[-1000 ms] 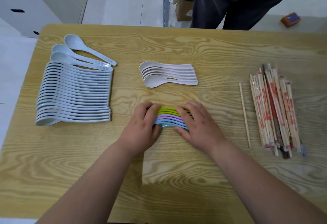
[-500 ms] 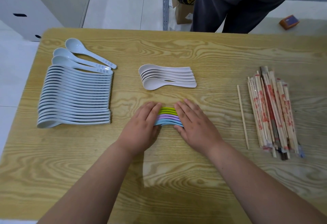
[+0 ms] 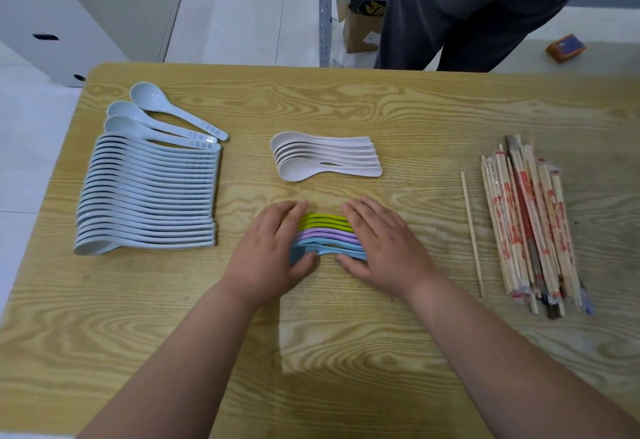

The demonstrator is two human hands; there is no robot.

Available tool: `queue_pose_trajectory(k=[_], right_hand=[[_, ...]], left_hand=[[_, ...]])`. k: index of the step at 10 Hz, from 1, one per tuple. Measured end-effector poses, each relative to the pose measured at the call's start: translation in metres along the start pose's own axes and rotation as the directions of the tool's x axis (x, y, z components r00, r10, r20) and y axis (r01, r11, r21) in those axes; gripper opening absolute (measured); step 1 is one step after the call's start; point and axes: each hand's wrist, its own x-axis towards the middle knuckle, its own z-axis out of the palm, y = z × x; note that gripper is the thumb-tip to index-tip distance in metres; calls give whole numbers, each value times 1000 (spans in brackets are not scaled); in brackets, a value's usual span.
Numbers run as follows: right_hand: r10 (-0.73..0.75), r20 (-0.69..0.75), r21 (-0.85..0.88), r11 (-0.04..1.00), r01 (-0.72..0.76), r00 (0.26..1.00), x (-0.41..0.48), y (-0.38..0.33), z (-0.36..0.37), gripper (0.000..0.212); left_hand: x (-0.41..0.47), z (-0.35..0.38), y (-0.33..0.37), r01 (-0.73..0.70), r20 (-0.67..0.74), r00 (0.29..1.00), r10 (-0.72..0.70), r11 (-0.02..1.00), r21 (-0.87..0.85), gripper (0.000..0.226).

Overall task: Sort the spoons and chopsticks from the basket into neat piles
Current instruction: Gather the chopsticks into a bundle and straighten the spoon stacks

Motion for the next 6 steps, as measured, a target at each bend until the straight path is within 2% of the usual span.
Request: queue_pose_trajectory(k=[5, 6], right_hand=[[16, -2, 1, 1000, -16, 1000, 3, 1, -9, 83], [15, -34, 45, 999, -13, 999, -1, 3, -12, 77]], left_hand=[[1, -8, 1, -27, -6, 1000, 27, 1000, 11, 84], [1, -11, 2, -41, -31, 999, 41, 999, 21, 85]])
